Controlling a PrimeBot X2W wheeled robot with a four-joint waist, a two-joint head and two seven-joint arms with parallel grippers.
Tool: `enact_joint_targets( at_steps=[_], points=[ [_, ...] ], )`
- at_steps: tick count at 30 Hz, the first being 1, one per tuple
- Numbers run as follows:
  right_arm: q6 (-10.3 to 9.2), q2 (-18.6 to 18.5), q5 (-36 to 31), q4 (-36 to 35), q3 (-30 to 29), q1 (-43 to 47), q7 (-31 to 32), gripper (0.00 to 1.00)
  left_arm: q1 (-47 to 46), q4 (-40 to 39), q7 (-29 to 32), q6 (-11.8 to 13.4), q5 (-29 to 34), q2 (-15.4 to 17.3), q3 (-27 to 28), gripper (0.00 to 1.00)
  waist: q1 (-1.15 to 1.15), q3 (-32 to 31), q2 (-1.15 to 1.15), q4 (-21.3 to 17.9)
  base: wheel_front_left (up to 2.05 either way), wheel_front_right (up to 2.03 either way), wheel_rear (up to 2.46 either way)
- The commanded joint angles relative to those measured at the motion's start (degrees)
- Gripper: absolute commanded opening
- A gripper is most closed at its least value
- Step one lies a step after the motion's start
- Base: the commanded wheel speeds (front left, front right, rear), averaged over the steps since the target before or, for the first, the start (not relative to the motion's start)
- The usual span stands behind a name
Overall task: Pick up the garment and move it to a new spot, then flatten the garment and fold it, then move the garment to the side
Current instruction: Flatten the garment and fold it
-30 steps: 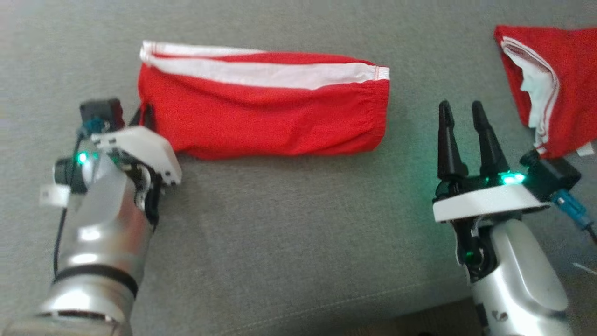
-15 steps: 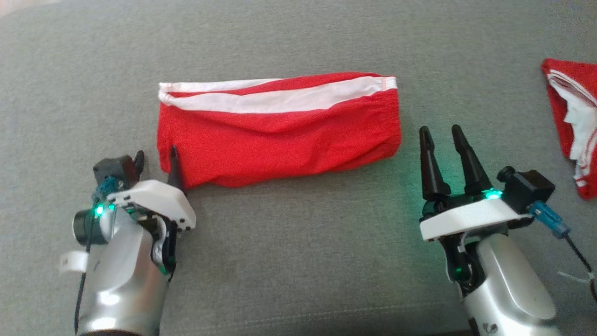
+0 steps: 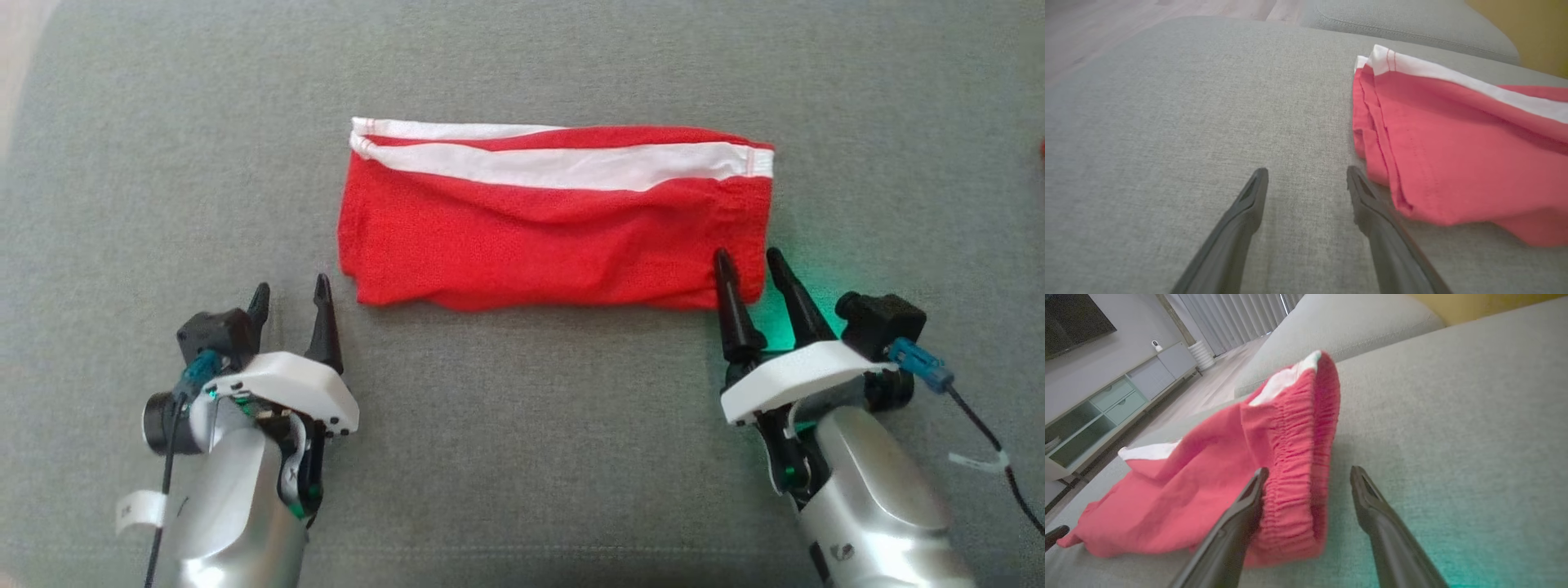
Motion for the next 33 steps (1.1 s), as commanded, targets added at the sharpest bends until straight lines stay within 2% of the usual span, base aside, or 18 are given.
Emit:
enact_joint_targets(
  at_steps=[1, 8, 9, 10, 11, 12, 17, 21, 28, 33],
  points=[
    [0.21, 0.3, 0.7, -0.3, 1.3, -1.7, -0.5, 1.0, -0.7, -2.0, -0.3, -0.1, 0.5, 0.8, 1.5, 1.0, 0.0, 0.3, 0.0, 0.6, 0.0, 0.0, 0.0],
    [0.21, 0.3, 4.6, 5.2, 3.6, -2.3, -0.5, 1.0, -0.2, -2.7, -0.3, -0.3, 1.0, 0.7, 1.6, 1.0, 0.0, 0.4, 0.0, 1.2, 0.0, 0.0, 0.0],
    [0.21, 0.3, 5.5, 5.7, 4.6, -2.4, -0.5, 0.95, -0.1, -2.7, -0.3, -0.3, 1.1, 0.7, 1.6, 1.0, 0.0, 0.4, 0.0, 1.2, 0.0, 0.0, 0.0],
    [0.21, 0.3, 6.4, 6.1, 5.5, -2.6, -0.5, 0.67, 0.0, -2.7, -0.3, -0.3, 1.2, 0.7, 1.7, 1.0, 0.0, 0.4, 0.0, 1.1, 0.0, 0.0, 0.0],
    [0.21, 0.3, 7.6, 6.3, 6.5, -2.7, -0.5, 0.31, 0.1, -2.6, -0.3, -0.4, 1.2, 0.7, 1.7, 1.0, 0.0, 0.5, 0.0, 1.1, 0.0, 0.0, 0.0],
    [0.21, 0.3, 8.4, 6.5, 7.2, -3.0, -0.5, 0.0, 0.2, -2.6, -0.3, -0.4, 1.3, 0.7, 1.8, 1.0, 0.0, 0.5, 0.0, 1.1, 0.0, 0.0, 0.0],
    [0.21, 0.3, 11.4, 6.4, 8.5, -3.6, -0.5, 0.0, 0.6, -2.5, -0.3, -0.7, 1.8, 0.7, 1.9, 1.0, 0.0, 0.4, 0.0, 1.1, 0.0, 0.0, 0.0],
    [0.21, 0.3, 12.2, 5.8, 7.3, -3.3, -0.5, 0.0, 1.3, -3.0, -0.3, -0.7, 2.1, 0.7, 2.4, 1.0, 0.0, -0.3, 0.0, 0.7, 0.0, 0.0, 0.0],
    [0.21, 0.3, 9.7, 4.1, 1.4, -2.3, -0.5, 0.0, 3.4, -5.9, -0.3, -0.8, 2.3, 0.7, 3.4, 1.0, 0.0, -1.9, 0.0, -0.7, 0.0, 0.0, 0.0],
    [0.21, 0.3, 6.8, 2.4, -0.4, -2.5, -0.5, 0.0, 4.6, -7.5, -0.3, -0.6, 2.0, 0.7, 3.4, 1.0, 0.0, -2.7, 0.0, -1.0, 0.0, 0.0, 0.0]
  ],
)
